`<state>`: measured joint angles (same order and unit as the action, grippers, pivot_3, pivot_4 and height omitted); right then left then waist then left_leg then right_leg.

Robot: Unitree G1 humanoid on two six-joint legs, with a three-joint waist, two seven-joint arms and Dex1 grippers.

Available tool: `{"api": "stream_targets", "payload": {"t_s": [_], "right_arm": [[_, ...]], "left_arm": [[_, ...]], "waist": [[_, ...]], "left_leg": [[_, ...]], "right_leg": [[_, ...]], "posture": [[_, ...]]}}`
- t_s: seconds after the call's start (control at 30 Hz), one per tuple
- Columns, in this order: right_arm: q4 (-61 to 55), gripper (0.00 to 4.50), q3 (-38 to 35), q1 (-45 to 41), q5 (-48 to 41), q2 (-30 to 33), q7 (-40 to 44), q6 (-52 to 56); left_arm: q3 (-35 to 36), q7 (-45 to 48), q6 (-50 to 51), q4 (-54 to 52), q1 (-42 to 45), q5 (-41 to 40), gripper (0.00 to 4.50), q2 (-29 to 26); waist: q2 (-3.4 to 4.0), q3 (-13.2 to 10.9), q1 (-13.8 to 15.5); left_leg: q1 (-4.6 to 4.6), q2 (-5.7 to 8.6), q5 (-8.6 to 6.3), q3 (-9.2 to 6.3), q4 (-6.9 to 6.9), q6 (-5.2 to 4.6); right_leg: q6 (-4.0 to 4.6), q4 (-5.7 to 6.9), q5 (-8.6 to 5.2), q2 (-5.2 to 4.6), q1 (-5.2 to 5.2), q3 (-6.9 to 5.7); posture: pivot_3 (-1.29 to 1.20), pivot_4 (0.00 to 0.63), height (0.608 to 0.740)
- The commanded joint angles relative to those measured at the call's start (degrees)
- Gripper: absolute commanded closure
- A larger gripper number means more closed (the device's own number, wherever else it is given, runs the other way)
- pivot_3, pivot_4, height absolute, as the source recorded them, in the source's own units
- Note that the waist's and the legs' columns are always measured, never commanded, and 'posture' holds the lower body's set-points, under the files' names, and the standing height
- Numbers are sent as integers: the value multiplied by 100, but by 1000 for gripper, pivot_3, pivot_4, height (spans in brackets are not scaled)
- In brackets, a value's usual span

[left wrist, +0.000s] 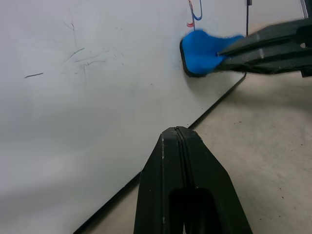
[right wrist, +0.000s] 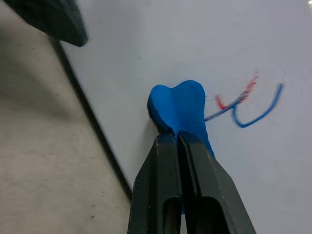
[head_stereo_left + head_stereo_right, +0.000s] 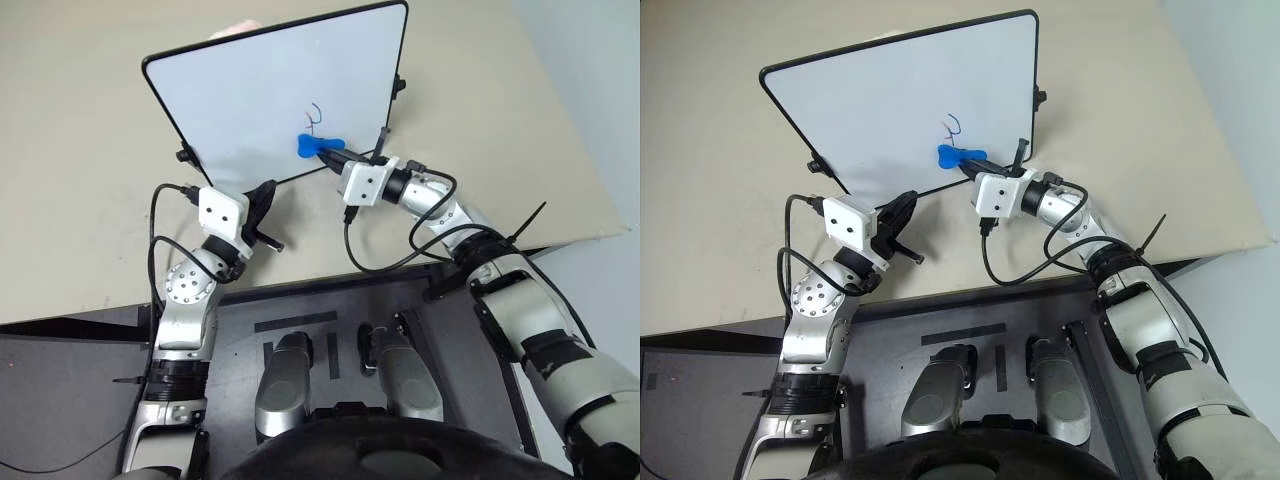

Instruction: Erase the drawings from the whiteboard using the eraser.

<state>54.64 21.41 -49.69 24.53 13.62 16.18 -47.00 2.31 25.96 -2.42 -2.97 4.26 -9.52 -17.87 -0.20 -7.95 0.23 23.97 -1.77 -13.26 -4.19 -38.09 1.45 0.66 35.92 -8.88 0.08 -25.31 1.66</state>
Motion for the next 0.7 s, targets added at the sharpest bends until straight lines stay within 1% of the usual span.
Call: {"api": "stream_targets", "payload": {"t_s": [0.03,0.17,0.23,0.5,0.7], "right_arm": [[-209,4462,-294,-448,106,118,-789,-112],[-170,4462,-301,-593,236,161,-1271,-173],[-18,4462,-220,-609,269,112,-1300,-138],[660,4462,100,-359,215,-254,-542,-32],[775,4462,100,-244,161,-303,-335,-45]], "left_arm": [[21,15,-112,-119,64,2,4500,-17],[11,28,-117,-81,105,0,4500,-11],[12,35,-126,-58,123,-2,4500,-9],[32,28,-141,-39,152,1,4500,-18],[37,16,-144,-59,143,8,4500,-21]], "waist": [[0,0,-1],[0,0,-15],[0,0,-17],[0,0,-63],[1,-1,-58]], "left_leg": [[2,0,0,0,0,0],[2,0,-1,0,3,1],[1,-1,0,0,6,1],[-5,-1,0,0,7,1],[-3,-1,-1,-1,7,2]], "right_leg": [[0,0,1,0,-2,0],[5,1,6,0,-5,0],[8,2,8,0,-6,0],[8,2,20,0,-6,0],[15,2,34,0,-9,0]], "posture": [[0,150,740],[0,150,740],[0,150,740],[0,150,740],[0,150,740]]}}
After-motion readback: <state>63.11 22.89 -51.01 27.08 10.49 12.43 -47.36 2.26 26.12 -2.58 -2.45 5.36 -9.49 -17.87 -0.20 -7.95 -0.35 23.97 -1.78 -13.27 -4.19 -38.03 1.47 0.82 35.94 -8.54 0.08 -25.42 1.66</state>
